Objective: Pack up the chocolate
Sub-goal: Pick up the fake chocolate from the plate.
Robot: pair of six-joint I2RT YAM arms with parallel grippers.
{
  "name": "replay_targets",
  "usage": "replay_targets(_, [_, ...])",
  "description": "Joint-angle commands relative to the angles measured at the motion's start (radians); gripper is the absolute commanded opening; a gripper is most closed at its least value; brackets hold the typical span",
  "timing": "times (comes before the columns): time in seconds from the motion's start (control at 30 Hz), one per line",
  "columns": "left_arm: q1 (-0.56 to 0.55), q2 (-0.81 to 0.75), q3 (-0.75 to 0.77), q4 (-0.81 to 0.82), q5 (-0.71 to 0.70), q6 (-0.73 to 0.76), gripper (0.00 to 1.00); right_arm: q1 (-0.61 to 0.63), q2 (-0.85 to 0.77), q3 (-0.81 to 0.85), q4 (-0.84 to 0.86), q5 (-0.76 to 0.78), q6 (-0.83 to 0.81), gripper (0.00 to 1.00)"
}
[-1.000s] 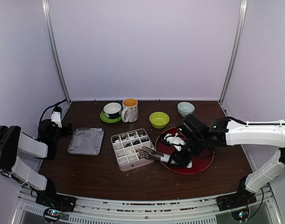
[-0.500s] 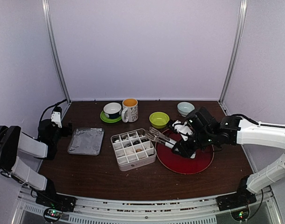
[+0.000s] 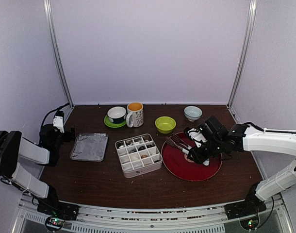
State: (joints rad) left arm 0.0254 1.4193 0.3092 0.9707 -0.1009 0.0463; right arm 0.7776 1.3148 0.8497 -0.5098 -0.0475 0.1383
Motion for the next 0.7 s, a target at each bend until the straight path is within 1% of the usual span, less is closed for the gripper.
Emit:
replay_targets(0.0, [0.008, 0.006, 0.024, 0.038, -0.005, -0.011, 0.98, -0.029, 0.04, -0.005, 0.022, 0.005, 0.001, 0.4])
replay_targets(0.23, [0.007, 0.006, 0.025, 0.039, -0.005, -0.011, 0.98, -0.083, 0.126, 0.026, 0.032, -0.01, 0.027, 0.42])
replay_targets(0.3, [0.007, 0.006, 0.025, 0.037, -0.005, -0.011, 0.98, -0.093, 0.143, 0.029, 0.05, -0.009, 0.022, 0.44])
replay_targets(0.67, [0.008, 0.006, 0.025, 0.037, -0.005, -0.011, 0.98, -0.14, 0.237, 0.087, 0.066, -0.048, -0.008, 0.44])
